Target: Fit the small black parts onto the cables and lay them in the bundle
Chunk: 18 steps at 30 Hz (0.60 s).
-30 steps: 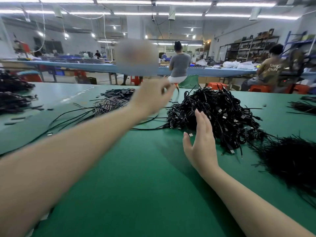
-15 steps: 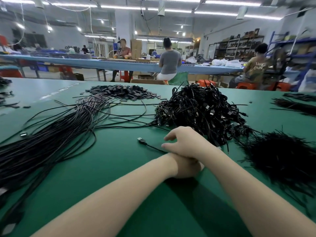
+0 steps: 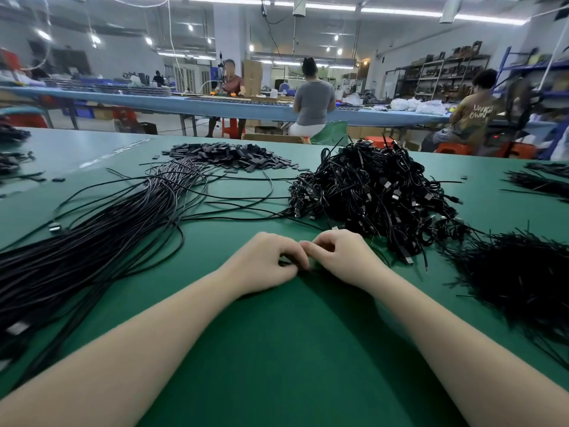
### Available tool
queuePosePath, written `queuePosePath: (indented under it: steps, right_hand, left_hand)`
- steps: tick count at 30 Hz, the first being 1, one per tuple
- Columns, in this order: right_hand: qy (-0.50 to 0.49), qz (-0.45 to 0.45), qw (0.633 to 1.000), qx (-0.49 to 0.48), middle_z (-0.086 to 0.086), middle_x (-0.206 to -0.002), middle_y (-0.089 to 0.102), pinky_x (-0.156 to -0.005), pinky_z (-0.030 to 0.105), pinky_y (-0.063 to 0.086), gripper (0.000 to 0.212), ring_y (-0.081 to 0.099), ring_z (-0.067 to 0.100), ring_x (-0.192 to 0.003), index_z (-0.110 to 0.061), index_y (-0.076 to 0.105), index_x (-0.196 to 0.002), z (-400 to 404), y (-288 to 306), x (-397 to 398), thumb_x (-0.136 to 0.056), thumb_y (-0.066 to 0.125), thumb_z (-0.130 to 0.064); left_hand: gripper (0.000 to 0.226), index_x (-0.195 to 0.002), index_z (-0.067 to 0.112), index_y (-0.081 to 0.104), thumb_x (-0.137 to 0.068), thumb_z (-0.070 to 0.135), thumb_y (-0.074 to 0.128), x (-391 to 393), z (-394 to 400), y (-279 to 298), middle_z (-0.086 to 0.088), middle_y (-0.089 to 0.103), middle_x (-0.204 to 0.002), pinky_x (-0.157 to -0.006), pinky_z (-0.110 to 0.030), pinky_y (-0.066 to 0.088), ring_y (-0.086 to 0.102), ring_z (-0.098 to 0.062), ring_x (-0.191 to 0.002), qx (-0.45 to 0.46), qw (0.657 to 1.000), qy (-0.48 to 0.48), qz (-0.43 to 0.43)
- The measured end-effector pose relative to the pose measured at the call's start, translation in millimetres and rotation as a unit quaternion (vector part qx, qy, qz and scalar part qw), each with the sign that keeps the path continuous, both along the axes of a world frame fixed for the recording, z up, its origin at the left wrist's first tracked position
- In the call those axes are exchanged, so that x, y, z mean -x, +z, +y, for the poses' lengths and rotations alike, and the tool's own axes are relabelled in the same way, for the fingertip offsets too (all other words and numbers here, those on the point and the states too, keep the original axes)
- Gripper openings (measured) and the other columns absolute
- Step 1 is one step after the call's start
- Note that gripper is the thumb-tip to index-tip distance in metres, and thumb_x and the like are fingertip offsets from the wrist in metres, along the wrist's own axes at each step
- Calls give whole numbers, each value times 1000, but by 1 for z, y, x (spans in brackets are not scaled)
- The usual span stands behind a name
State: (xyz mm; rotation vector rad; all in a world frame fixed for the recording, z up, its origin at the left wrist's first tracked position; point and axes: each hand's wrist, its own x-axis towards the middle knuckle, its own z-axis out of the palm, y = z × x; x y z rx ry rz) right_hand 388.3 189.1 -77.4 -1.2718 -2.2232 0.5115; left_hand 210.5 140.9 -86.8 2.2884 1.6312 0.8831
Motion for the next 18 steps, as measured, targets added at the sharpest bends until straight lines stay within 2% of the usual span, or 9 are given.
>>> queuePosePath:
  steps: [2, 6, 8, 10, 12, 14, 16, 18]
  right_hand:
    - [8, -15, 1000, -16, -14, -67, 61, -69, 26, 46, 25, 53, 0, -65, -31, 64, -73, -5, -3, 3, -84, 61, -53]
    - [35, -74, 995, -60, -10, -78, 58, -67, 30, 47, 21, 53, 9, -73, -29, 63, -81, -10, -6, 6, -82, 63, -50]
    - [32, -90, 992, -79, -7, -82, 55, -69, 30, 44, 18, 51, 13, -78, -25, 63, -88, -10, -8, 7, -87, 61, -43]
    - [20, -92, 991, -99, 0, -88, 58, -76, 31, 43, 18, 54, 19, -85, -17, 64, -93, -10, -10, 9, -91, 58, -34]
    - [-9, -47, 993, -107, 6, -89, 63, -80, 34, 46, 18, 57, 25, -84, -11, 62, -95, -12, -12, 10, -94, 56, -28]
    - [-39, 52, 992, -104, 6, -81, 64, -68, 34, 47, 17, 57, 24, -72, -11, 58, -93, -14, -9, 7, -96, 53, -27]
    - [-40, 123, 985, -118, 0, -72, 61, -62, 32, 43, 15, 55, 19, -63, -14, 55, -92, -17, -7, 6, -97, 50, -28]
    - [2, 145, 982, -120, -6, -65, 58, -58, 27, 40, 12, 51, 8, -55, -18, 53, -90, -22, -5, 11, -97, 51, -27]
  left_hand:
    - [34, -68, 35, 66, -71, 1, 60, 6, -2, 1, 16, 67, -75, -72, -12, 45, 61, 2, -76, -24, 999, 7, -35]
    - [37, -62, 32, 53, -71, -2, 62, 4, 1, -4, 10, 64, -74, -74, -33, 51, 60, -9, -76, -90, 994, 49, -43]
    - [39, -62, 34, 45, -74, 5, 67, 3, 5, -6, 12, 57, -72, -71, -35, 49, 53, -9, -74, -119, 988, 93, -30]
    - [36, -64, 34, 41, -77, 21, 72, 5, 5, -8, 12, 53, -70, -63, -33, 46, 49, -8, -69, -121, 982, 139, -32]
    - [30, -65, 28, 47, -80, 45, 65, 3, 3, -7, 9, 56, -64, -57, -28, 42, 53, -7, -66, -104, 975, 188, -49]
    - [49, -62, 24, 59, -84, 64, 44, 0, 1, -6, 9, 62, -60, -55, -24, 42, 59, -10, -65, -77, 970, 229, -21]
    - [59, -67, 29, 70, -90, 66, 30, -3, 2, -3, 12, 69, -70, -64, -26, 47, 63, -12, -73, -32, 977, 210, -7]
    - [48, -89, 32, 71, -99, 55, 30, -5, 3, 1, 13, 70, -88, -74, -24, 46, 61, -12, -84, 16, 984, 154, -92]
